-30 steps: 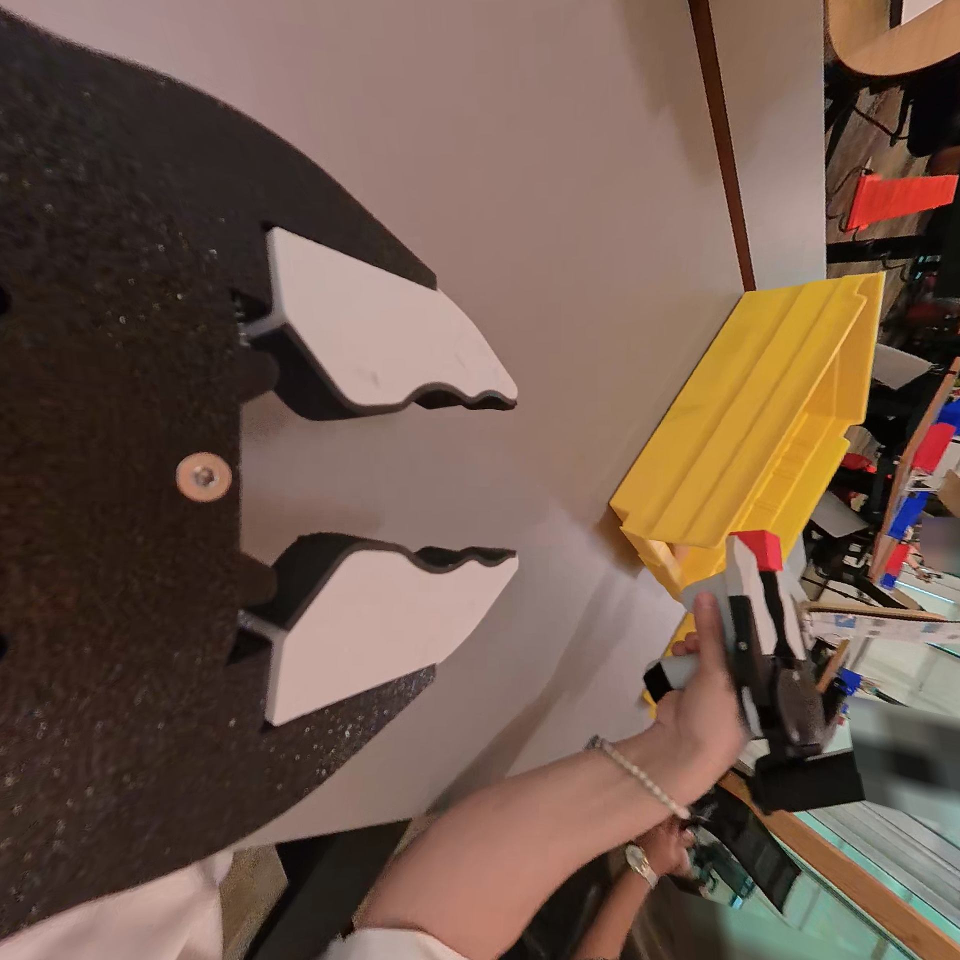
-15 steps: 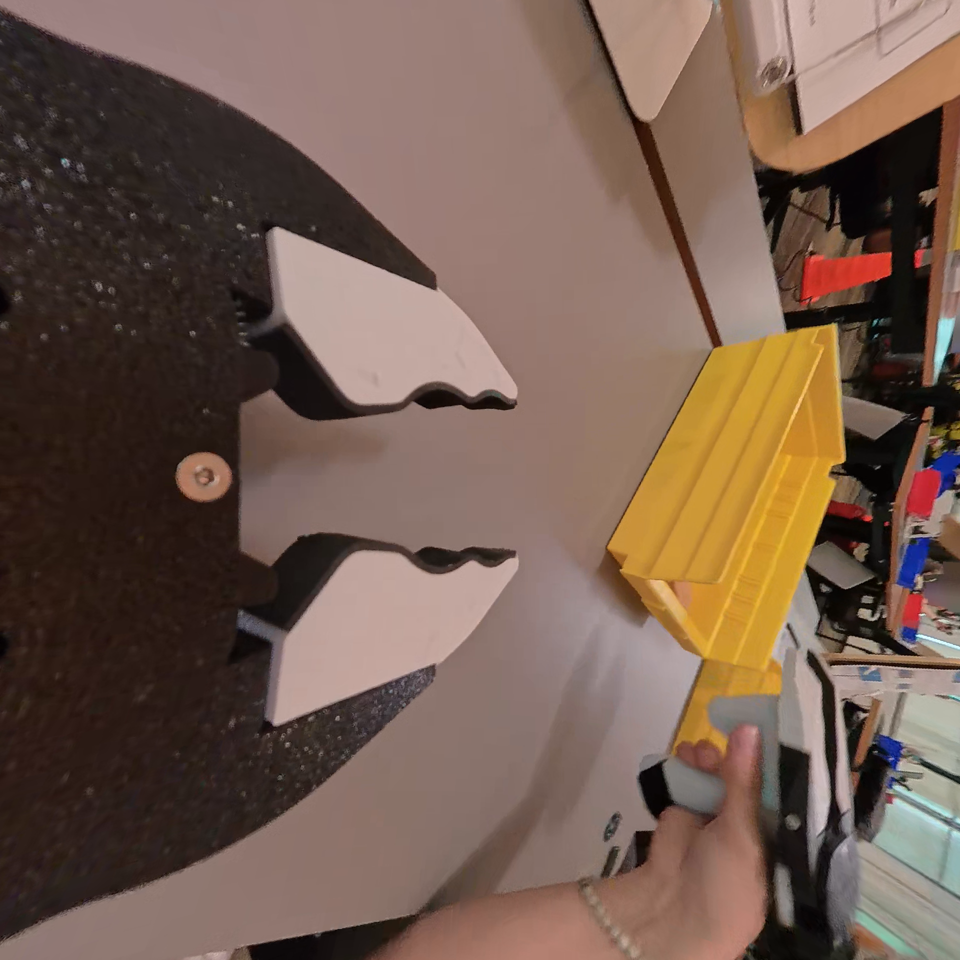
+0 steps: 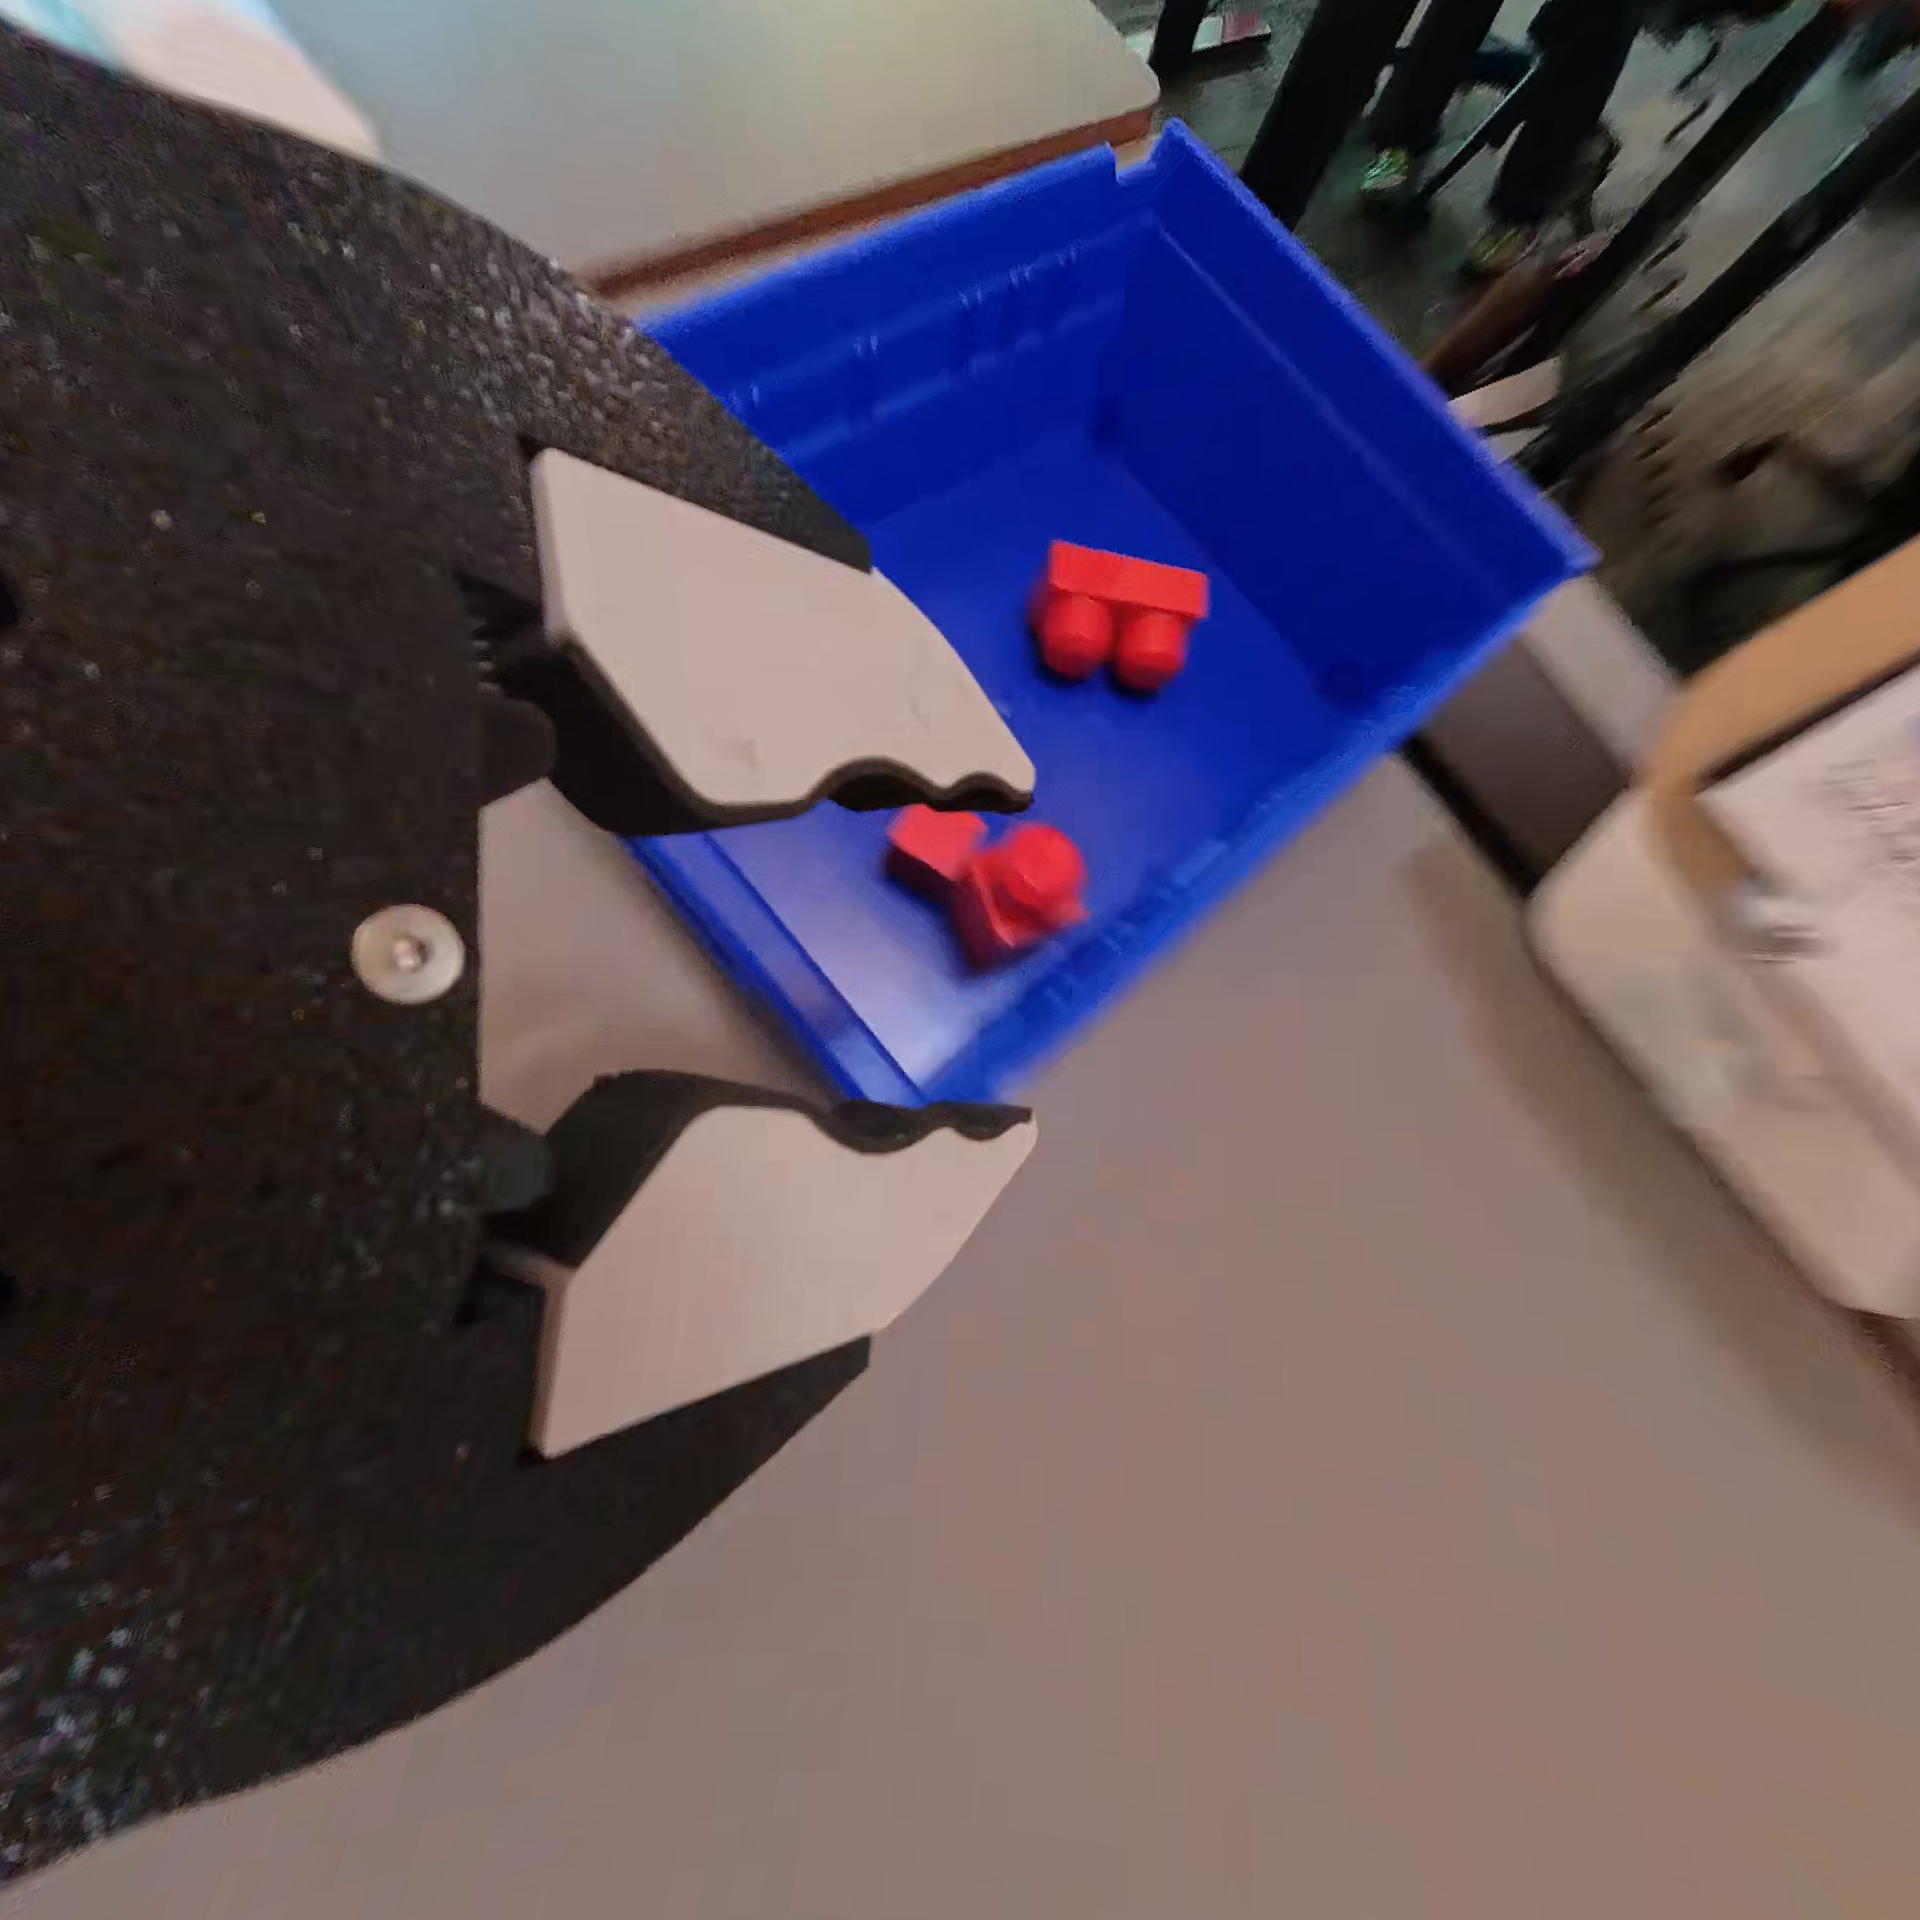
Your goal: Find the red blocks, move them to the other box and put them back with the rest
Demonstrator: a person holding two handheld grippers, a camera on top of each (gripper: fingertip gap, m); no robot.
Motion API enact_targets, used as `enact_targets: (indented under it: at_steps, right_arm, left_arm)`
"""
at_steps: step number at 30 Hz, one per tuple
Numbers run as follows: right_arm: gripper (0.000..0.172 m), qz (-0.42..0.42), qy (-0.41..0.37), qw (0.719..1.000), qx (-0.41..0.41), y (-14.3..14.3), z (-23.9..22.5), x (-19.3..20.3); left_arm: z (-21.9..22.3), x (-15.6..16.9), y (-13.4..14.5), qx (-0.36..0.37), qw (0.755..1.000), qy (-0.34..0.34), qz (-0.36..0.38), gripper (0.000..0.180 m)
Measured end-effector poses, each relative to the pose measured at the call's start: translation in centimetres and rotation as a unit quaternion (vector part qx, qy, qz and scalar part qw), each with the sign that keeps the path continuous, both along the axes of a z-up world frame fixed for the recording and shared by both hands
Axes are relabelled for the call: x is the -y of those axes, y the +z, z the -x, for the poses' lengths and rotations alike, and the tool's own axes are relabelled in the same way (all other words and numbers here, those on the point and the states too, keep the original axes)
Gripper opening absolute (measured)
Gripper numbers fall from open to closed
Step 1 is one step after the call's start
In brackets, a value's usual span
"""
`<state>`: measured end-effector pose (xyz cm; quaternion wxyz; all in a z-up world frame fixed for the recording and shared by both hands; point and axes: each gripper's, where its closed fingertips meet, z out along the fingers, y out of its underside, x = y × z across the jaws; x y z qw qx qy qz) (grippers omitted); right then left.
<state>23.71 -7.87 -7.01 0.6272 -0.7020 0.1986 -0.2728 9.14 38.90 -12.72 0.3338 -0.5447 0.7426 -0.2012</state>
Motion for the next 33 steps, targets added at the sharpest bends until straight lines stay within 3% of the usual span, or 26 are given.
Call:
enact_targets:
  at_steps: [3, 7, 11, 17, 21, 25, 28, 30, 33]
  right_arm:
    - [0.040, 0.011, 0.009, 1.000, 0.002, -0.1, 0.2, -0.5]
    - [0.040, 0.007, 0.022, 1.000, 0.006, 0.5, 0.6, -1.0]
    - [0.040, 0.009, 0.036, 0.999, 0.002, 0.3, 0.8, -1.7]
    - [0.040, 0.024, 0.048, 0.999, -0.008, -0.6, 0.8, -2.2]
    - [0.040, 0.024, 0.044, 0.999, -0.014, -1.0, 0.6, -1.9]
    - [0.040, 0.032, 0.038, 0.999, -0.003, -1.0, 0.6, -1.7]
    - [0.044, 0.046, 0.051, 0.997, 0.025, -0.8, 1.3, -2.3]
    - [0.048, 0.045, 0.079, 0.994, 0.052, -0.3, 2.3, -3.3]
    - [0.055, 0.033, 0.120, 0.985, 0.121, 1.0, 4.4, -5.1]
  left_arm:
    - [0.0, -4.5, -3.1, -0.101, 0.990, -0.060, -0.079, 0.055]
    - [0.3, -6.4, -6.9, -0.194, 0.967, -0.130, -0.099, 0.043]
    - [-0.8, -6.5, -9.2, -0.222, 0.956, -0.163, -0.104, 0.044]
    - [-1.5, -6.7, -11.7, -0.270, 0.945, -0.161, -0.093, 0.045]
    - [-1.8, -7.0, -12.5, -0.268, 0.948, -0.148, -0.085, 0.029]
    - [-2.0, -7.9, -10.1, -0.229, 0.966, -0.097, -0.073, 0.028]
    - [-2.7, -7.8, -5.1, -0.129, 0.990, -0.040, -0.036, 0.027]
    - [-3.3, -4.9, -0.8, -0.029, 0.997, -0.049, 0.044, 0.027]
    - [-3.0, 3.6, 5.4, 0.086, 0.959, -0.137, 0.233, 0.027]
